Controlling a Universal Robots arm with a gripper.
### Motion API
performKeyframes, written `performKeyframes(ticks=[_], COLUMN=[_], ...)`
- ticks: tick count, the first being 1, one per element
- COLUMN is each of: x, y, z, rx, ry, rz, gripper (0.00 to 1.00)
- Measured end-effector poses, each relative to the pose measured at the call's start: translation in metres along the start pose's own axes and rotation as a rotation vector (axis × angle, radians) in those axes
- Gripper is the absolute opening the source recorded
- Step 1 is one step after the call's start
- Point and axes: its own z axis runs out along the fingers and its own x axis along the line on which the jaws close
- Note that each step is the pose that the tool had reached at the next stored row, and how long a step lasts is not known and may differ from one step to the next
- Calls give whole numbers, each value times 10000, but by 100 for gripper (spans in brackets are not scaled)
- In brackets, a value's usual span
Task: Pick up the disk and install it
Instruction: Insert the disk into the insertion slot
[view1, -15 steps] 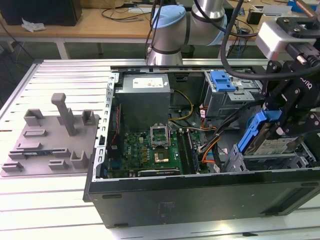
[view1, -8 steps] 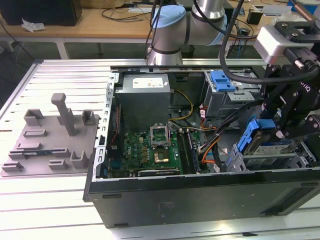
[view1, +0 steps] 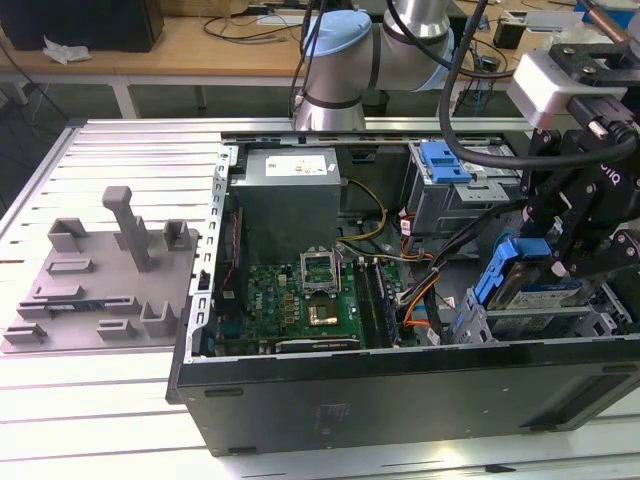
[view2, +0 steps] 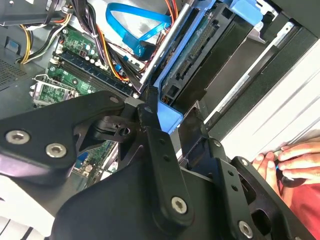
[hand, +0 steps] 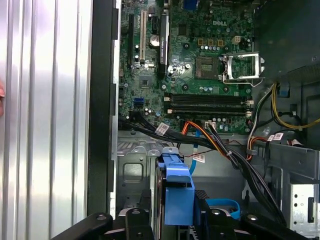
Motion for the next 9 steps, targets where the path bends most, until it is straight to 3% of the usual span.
performKeyframes(ticks=[4,9], x=[-2,-10], y=[1,4], z=[-35,-176], rx=[0,0], ry=[2,2], rz=[1,0], gripper=[44,44])
